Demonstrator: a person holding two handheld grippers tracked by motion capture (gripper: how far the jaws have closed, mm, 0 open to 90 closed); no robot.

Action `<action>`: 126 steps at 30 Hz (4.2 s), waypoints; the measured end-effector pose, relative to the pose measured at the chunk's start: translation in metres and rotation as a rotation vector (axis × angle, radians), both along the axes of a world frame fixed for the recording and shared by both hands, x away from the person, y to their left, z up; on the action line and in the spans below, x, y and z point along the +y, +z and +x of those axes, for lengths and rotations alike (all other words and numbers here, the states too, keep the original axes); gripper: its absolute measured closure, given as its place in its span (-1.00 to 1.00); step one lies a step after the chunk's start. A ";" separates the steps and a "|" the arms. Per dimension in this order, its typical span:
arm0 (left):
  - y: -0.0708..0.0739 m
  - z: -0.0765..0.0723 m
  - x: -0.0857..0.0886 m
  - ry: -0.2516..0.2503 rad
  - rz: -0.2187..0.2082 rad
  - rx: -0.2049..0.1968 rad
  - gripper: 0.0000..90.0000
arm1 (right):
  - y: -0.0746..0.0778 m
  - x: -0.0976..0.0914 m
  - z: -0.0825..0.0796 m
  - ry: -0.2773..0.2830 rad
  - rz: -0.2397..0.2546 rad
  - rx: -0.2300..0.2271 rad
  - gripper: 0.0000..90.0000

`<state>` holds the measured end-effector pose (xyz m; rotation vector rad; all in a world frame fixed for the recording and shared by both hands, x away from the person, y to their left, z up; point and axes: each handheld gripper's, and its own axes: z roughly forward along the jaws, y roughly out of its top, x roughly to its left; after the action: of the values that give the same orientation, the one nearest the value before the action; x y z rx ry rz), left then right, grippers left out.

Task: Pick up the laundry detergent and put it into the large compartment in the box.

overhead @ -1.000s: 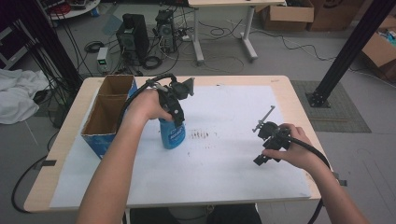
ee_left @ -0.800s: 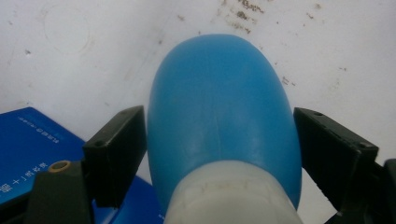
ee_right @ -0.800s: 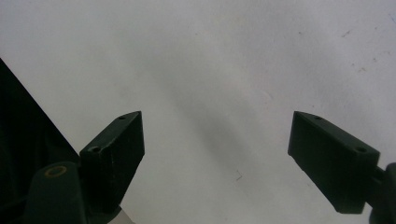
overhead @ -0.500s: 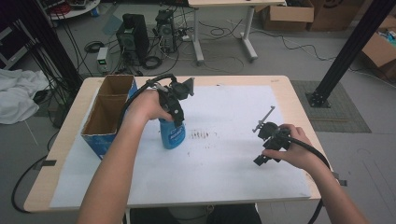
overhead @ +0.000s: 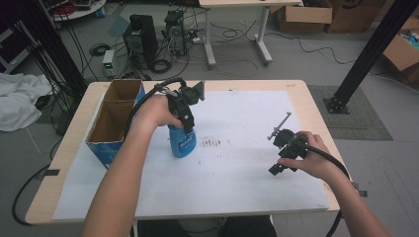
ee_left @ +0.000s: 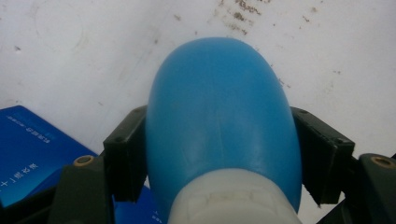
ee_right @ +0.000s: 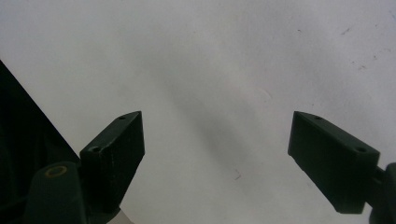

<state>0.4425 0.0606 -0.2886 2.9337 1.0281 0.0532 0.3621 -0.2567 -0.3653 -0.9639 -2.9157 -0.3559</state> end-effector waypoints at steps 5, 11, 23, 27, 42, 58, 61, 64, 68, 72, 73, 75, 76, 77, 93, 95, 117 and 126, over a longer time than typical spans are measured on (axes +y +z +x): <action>0.000 0.001 0.001 0.008 -0.004 0.015 -0.26 | 0.000 0.000 0.000 -0.002 -0.001 0.001 -0.59; -0.001 0.002 0.002 0.017 -0.005 0.015 -0.23 | -0.001 0.000 0.000 -0.011 -0.003 0.005 -0.59; 0.000 0.003 0.002 0.026 -0.012 0.018 -0.19 | -0.002 -0.001 0.000 -0.007 -0.004 0.003 -0.58; 0.000 0.003 0.002 0.023 -0.015 0.018 -0.19 | -0.001 -0.002 0.000 -0.010 -0.001 0.002 -0.58; 0.001 0.006 0.005 0.012 -0.030 0.019 -0.17 | 0.000 -0.001 0.000 -0.008 -0.001 0.002 -0.57; 0.060 0.002 0.002 0.075 -0.042 0.004 -0.16 | 0.009 0.000 0.000 0.000 0.007 -0.017 -0.56; 0.076 0.000 0.006 0.093 -0.040 -0.009 -0.16 | 0.011 0.000 0.000 0.001 0.006 -0.019 -0.56; 0.095 -0.002 0.011 0.119 -0.044 -0.029 -0.16 | 0.013 0.000 -0.001 0.000 0.009 -0.021 -0.56; 0.120 -0.006 0.022 0.167 -0.057 -0.046 -0.16 | 0.015 0.000 0.000 0.002 0.010 -0.028 -0.56; 0.143 -0.010 0.038 0.257 -0.058 -0.062 -0.16 | 0.015 0.000 0.000 0.003 0.012 -0.028 -0.55; 0.147 -0.011 0.042 0.266 -0.058 -0.066 -0.16 | 0.016 0.000 -0.001 0.000 0.010 -0.028 -0.55; 0.157 -0.013 0.052 0.307 -0.062 -0.074 -0.16 | 0.016 0.000 0.000 -0.003 0.008 -0.031 -0.55; 0.162 -0.014 0.057 0.328 -0.065 -0.079 -0.16 | 0.017 0.000 0.000 0.001 0.009 -0.035 -0.55; 0.166 -0.014 0.062 0.351 -0.068 -0.083 -0.16 | 0.017 0.000 -0.001 -0.002 0.008 -0.033 -0.55; 0.190 -0.024 0.136 0.703 -0.061 -0.154 -0.16 | 0.023 -0.003 -0.001 -0.004 0.005 -0.042 -0.55; 0.189 -0.025 0.146 0.726 -0.064 -0.148 -0.16 | 0.023 -0.003 -0.001 -0.003 0.008 -0.046 -0.55; 0.152 -0.030 0.173 0.813 -0.059 -0.132 -0.16 | 0.019 -0.008 -0.002 0.001 0.022 -0.045 -0.55; 0.126 -0.027 0.178 0.814 -0.060 -0.109 -0.16 | 0.017 -0.009 -0.001 0.003 0.020 -0.046 -0.55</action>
<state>0.4156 0.2390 -0.1622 2.2261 2.0548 0.1893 0.3607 -0.2657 -0.3485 -0.9617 -2.9486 -0.4118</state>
